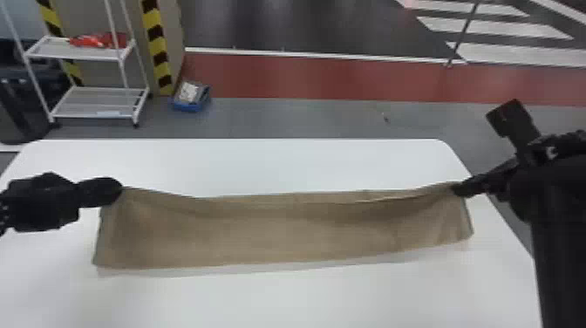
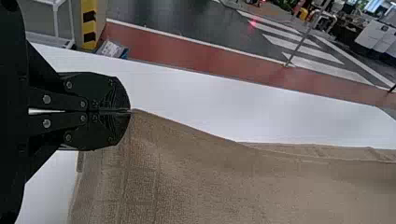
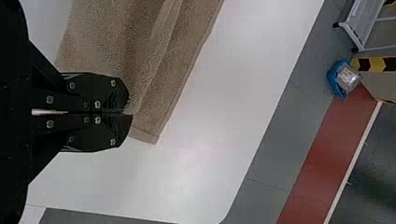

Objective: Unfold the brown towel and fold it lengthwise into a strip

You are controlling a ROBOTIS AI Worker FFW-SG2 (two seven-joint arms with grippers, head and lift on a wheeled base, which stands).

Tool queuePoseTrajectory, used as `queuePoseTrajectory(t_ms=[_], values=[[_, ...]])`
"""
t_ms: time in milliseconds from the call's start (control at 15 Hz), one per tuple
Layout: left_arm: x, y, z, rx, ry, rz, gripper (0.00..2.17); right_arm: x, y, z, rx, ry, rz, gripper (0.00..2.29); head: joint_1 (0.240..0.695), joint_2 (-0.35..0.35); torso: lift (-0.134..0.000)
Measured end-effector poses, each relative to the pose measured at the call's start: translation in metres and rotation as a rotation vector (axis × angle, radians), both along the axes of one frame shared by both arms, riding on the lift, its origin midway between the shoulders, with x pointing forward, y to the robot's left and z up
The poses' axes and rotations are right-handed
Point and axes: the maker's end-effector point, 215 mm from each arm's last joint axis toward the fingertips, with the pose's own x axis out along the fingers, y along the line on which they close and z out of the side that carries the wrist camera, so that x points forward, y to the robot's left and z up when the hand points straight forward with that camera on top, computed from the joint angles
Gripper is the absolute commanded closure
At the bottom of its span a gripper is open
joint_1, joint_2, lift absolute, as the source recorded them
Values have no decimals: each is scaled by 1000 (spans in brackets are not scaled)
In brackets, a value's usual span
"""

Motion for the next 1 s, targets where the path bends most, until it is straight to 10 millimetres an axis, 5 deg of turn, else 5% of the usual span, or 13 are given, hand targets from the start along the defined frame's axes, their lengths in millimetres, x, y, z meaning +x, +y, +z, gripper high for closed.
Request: queuePoseTrajectory(t_ms=[267, 333, 400, 533, 600, 667, 800, 1000], values=[[4, -3, -1, -6, -8, 3, 1895, 5, 4, -8, -4, 29, 12, 2246, 695, -115, -120], [4, -3, -2, -6, -8, 5, 1878, 6, 4, -9, -4, 34, 11, 1980, 695, -115, -120], [5, -3, -2, -7, -12, 8, 1612, 8, 3, -10, -6, 35, 8, 1494, 695, -115, -120], [6, -2, -2, -13, -26, 17, 1109, 12, -4, -11, -34, 19, -24, 157, 695, -119, -120], [6, -2, -3, -15, -31, 20, 758, 16, -12, -11, -62, 1, -57, -2, 695, -124, -120], [6, -1, -3, -21, -39, 25, 427, 20, -22, -10, -103, -20, -92, -2, 695, -130, -120], [7, -1, -1, -32, -61, 36, 113, 28, -38, -8, -184, -59, -148, 39, 695, -149, -120], [7, 3, 2, -58, -94, 60, 103, 32, -50, -6, -233, -94, -196, 53, 695, -156, -120]])
